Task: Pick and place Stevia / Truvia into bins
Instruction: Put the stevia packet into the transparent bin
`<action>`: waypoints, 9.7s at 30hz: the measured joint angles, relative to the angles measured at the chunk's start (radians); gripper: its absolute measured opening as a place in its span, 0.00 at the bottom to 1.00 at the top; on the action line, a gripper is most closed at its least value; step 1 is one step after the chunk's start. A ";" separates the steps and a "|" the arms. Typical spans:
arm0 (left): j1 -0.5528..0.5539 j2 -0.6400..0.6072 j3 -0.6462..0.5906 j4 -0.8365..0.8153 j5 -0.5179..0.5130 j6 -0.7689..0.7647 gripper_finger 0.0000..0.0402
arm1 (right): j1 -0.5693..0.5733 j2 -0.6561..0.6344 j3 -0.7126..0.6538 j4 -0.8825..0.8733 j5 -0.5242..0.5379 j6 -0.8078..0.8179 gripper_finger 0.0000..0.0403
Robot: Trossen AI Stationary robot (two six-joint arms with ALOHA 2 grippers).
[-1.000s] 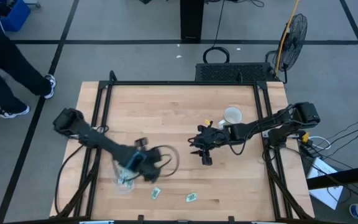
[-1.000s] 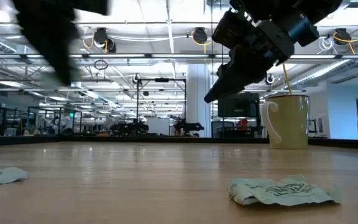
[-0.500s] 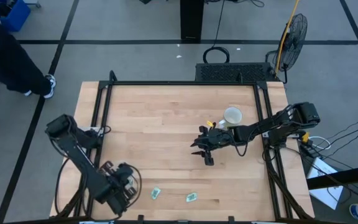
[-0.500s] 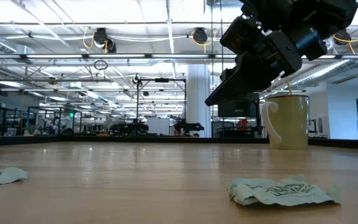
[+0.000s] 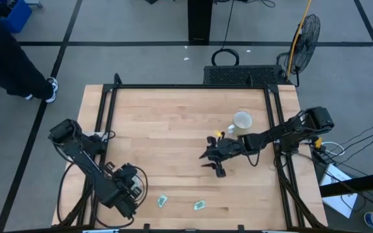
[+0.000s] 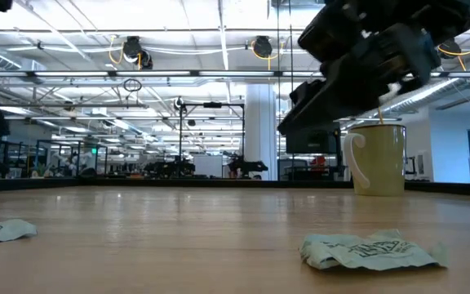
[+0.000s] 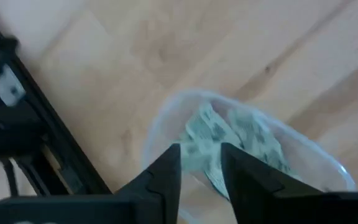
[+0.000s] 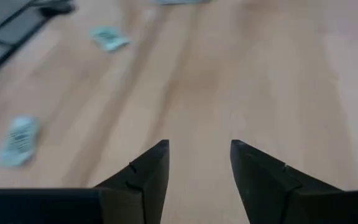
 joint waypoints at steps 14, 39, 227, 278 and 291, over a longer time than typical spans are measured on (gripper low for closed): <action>0.188 0.000 0.142 0.140 -0.371 0.466 0.29 | 0.236 0.027 0.000 0.123 0.014 0.050 0.43; 0.438 -0.002 0.144 0.468 -0.374 1.035 0.28 | 0.318 0.421 0.167 0.196 -0.033 0.223 0.39; 0.201 0.146 -0.104 0.943 0.071 0.668 0.37 | -0.054 -0.031 0.071 -0.164 0.019 -0.100 0.35; -0.094 -0.180 -0.182 0.387 0.103 0.125 0.02 | -0.055 -0.031 0.071 -0.156 0.019 -0.099 0.35; -0.091 -0.071 -0.181 0.367 0.097 0.066 0.13 | -0.055 -0.031 0.071 -0.156 0.019 -0.070 0.35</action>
